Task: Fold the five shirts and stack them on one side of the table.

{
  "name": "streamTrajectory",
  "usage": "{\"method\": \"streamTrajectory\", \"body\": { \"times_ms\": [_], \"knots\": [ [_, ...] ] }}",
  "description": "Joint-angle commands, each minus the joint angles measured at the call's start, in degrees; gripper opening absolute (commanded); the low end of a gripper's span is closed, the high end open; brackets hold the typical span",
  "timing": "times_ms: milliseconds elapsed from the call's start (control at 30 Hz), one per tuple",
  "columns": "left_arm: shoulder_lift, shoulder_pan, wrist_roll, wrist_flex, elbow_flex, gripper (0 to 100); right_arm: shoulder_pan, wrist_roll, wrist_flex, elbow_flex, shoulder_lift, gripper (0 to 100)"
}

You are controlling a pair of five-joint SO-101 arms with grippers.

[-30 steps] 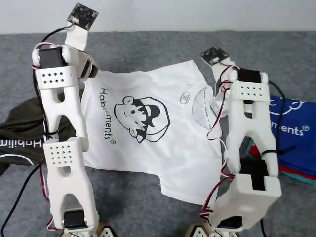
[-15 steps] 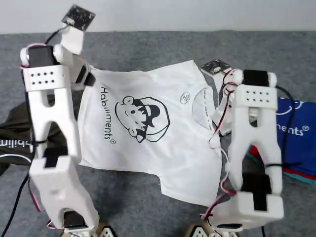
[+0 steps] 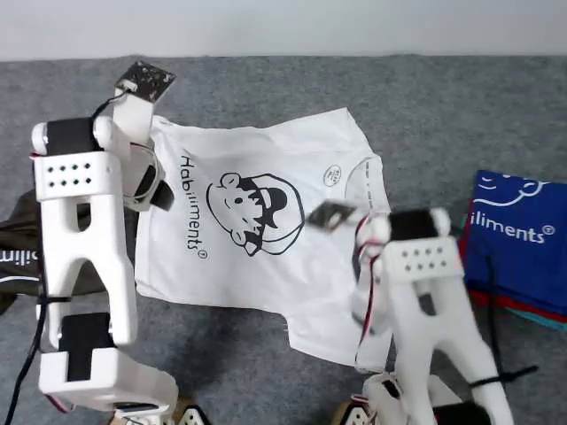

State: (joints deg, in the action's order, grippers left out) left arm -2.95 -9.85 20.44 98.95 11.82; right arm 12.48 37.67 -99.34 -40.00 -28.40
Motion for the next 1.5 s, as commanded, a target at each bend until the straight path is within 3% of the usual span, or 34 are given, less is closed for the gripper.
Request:
{"method": "streamTrajectory", "body": {
  "times_ms": [0, 567, 967, 1200, 1467],
  "knots": [
    [3.43, -0.53, -0.53, -1.05, -0.57, 21, 2.77, 0.7, 3.56, -7.03, -2.68, 23.2],
    [3.78, -0.53, -0.53, -0.7, -0.84, 17, 5.05, 0.97, 29.41, -26.81, -2.51, 23.4],
    [3.78, -0.53, -0.62, -0.62, -0.84, 17, 4.62, 0.97, 33.45, -29.98, -2.42, 22.9],
    [3.6, -0.53, -0.62, -0.62, -0.84, 17, 4.44, 0.88, 35.03, -27.16, 5.85, 1.3],
    [3.78, -0.18, -0.26, 0.44, -0.84, 17, 0.75, 0.97, 29.58, -19.08, 6.2, 0.9]
  ]
}}
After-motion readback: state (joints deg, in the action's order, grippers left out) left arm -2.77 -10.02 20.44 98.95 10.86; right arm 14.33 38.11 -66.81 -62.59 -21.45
